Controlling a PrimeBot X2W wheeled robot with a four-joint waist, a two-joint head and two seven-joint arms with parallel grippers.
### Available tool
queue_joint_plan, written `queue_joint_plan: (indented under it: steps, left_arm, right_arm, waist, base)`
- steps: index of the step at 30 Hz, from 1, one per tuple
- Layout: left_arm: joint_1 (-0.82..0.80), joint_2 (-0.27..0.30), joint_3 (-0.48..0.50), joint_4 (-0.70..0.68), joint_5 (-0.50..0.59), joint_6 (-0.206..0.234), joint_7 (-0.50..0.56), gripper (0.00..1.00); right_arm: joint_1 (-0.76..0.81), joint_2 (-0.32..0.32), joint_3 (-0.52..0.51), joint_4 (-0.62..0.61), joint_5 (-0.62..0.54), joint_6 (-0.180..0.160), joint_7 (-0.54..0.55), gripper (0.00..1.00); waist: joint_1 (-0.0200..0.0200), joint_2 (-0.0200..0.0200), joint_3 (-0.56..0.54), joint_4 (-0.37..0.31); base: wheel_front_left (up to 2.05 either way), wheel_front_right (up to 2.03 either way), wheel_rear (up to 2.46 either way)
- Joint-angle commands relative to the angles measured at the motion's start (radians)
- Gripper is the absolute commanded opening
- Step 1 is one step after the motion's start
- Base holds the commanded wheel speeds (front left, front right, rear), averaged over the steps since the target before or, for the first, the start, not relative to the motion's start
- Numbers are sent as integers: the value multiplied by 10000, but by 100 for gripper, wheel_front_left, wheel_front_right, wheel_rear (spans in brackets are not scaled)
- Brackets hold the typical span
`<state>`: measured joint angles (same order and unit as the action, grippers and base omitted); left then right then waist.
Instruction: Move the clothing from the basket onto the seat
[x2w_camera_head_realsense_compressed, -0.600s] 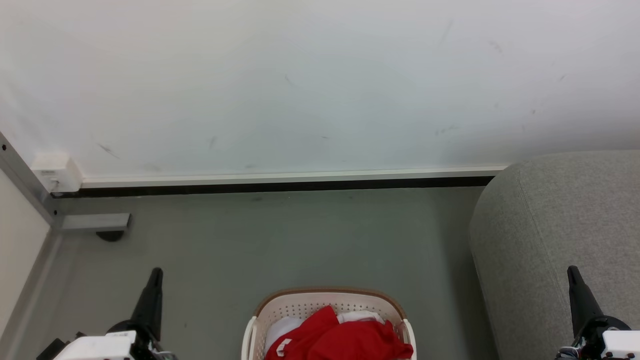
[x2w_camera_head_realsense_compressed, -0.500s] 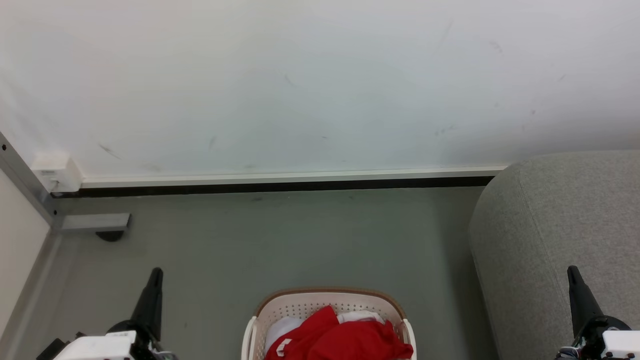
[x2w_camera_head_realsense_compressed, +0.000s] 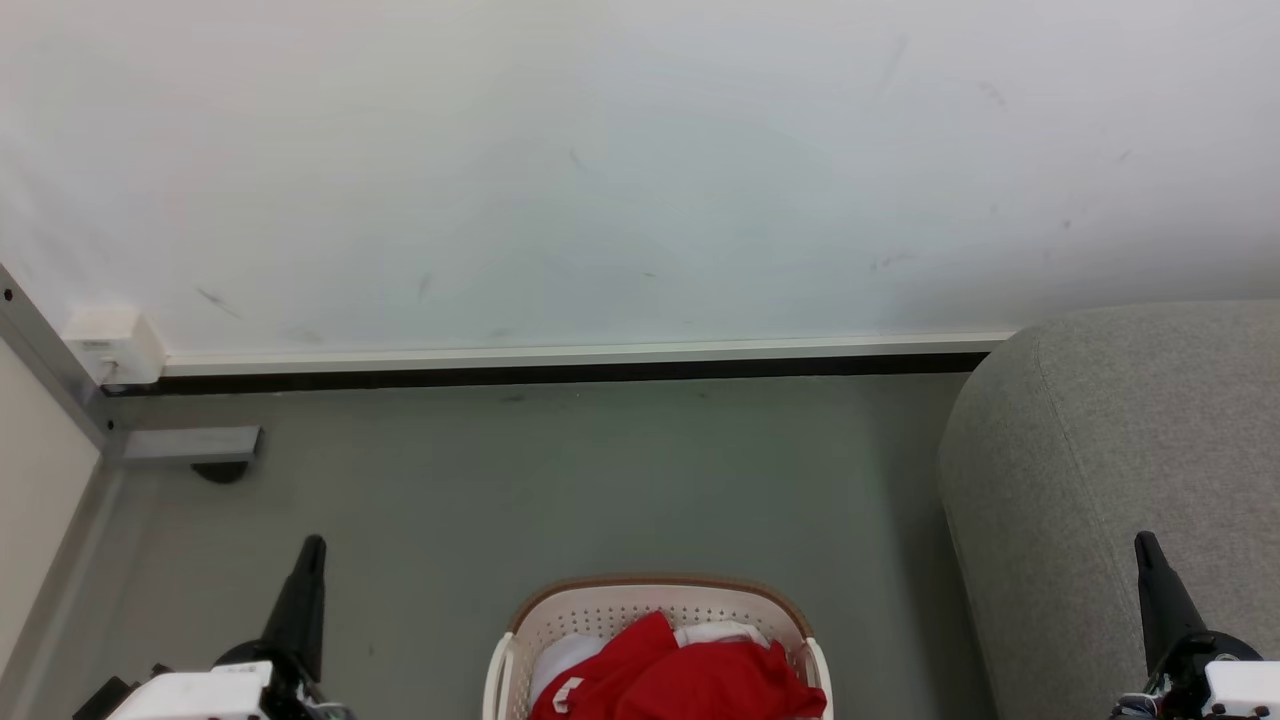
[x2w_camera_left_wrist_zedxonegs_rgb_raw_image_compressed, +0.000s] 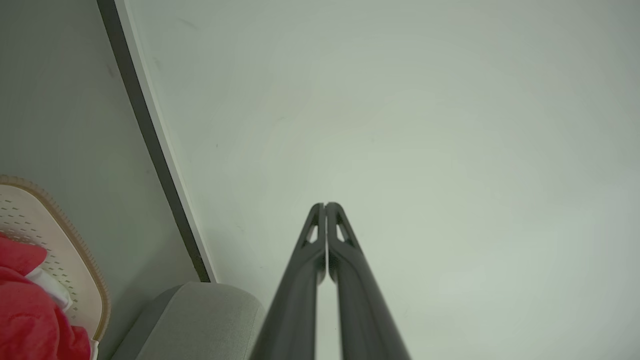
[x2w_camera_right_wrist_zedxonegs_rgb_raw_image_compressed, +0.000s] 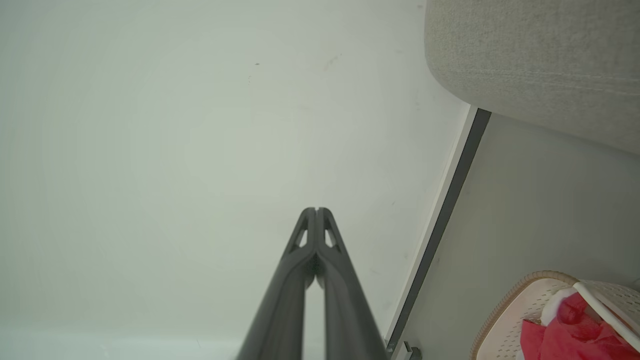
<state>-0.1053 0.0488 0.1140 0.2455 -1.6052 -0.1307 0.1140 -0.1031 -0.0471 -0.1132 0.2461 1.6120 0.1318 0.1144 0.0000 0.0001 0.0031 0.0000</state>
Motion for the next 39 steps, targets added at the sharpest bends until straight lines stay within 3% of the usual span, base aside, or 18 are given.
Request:
queue_joint_plan:
  steps: [1,21,22,29,39]
  left_arm:
    - [-86,22,22,-2,-148,-29,31,0]
    - [-86,23,22,-2,-146,-28,31,0]
    - [0,0,0,0,3,2,-3,100]
    - [217,-54,-133,221,131,5,-219,100]
    - [263,-42,-240,157,1106,4,-660,100]
  right_arm:
    - [-113,-63,-27,-43,22,-22,22,0]
    - [-113,-63,-26,-41,22,-22,24,0]
    - [0,0,0,-2,-2,0,0,100]
    - [219,94,105,194,-291,-1,-219,100]
    - [273,30,350,-59,-2194,-2,-664,100]
  waist:
    - [0,-1,0,0]
    - [0,-1,0,0]
    - [0,-1,0,0]
    - [0,-1,3,3]
    - [0,-1,10,11]
  base:
    - [0,0,0]
    - [0,0,0]
    - [0,0,0]
    - [0,0,0]
    - [0,0,0]
